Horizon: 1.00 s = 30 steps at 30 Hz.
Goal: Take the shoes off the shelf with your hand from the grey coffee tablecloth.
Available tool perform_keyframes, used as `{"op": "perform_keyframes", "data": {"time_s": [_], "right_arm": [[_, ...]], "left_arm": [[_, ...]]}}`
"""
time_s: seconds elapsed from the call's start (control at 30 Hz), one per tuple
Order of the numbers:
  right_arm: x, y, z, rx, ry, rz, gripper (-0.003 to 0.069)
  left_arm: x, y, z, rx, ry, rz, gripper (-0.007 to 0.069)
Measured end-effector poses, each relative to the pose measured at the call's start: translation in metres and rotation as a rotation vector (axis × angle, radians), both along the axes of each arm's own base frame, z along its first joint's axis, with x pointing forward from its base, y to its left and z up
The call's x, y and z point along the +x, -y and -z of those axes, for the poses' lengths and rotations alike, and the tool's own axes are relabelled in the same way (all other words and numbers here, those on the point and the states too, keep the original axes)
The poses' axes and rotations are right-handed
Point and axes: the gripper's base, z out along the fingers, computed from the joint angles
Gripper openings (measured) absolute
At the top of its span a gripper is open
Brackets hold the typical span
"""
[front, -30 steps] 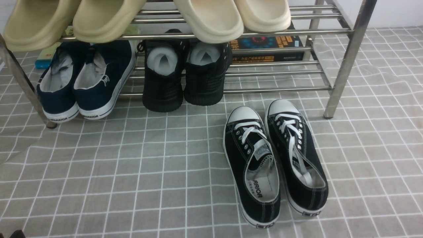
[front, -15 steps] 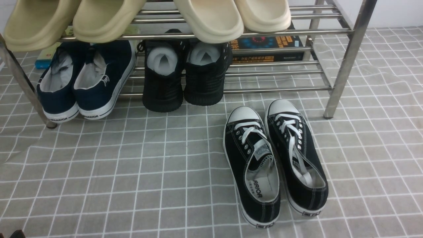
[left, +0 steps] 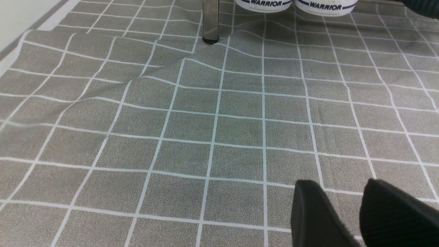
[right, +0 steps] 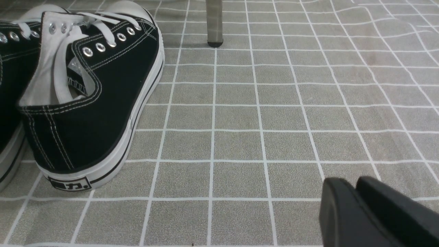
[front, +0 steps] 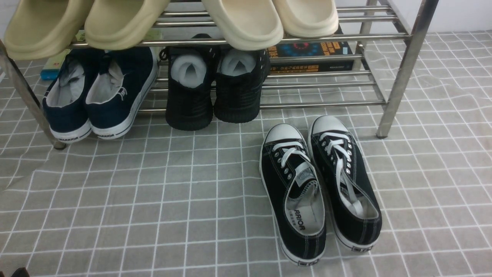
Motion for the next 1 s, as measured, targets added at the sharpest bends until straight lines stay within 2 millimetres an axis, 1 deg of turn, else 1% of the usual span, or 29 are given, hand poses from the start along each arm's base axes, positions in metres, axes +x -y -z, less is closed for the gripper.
{"op": "perform_keyframes", "data": {"time_s": [1.0], "right_arm": [[0.0000,0.0000,0.0000,0.000,0.000,0.000,0.0116]], "left_arm": [[0.0000,0.0000,0.0000,0.000,0.000,0.000,0.0240]]}}
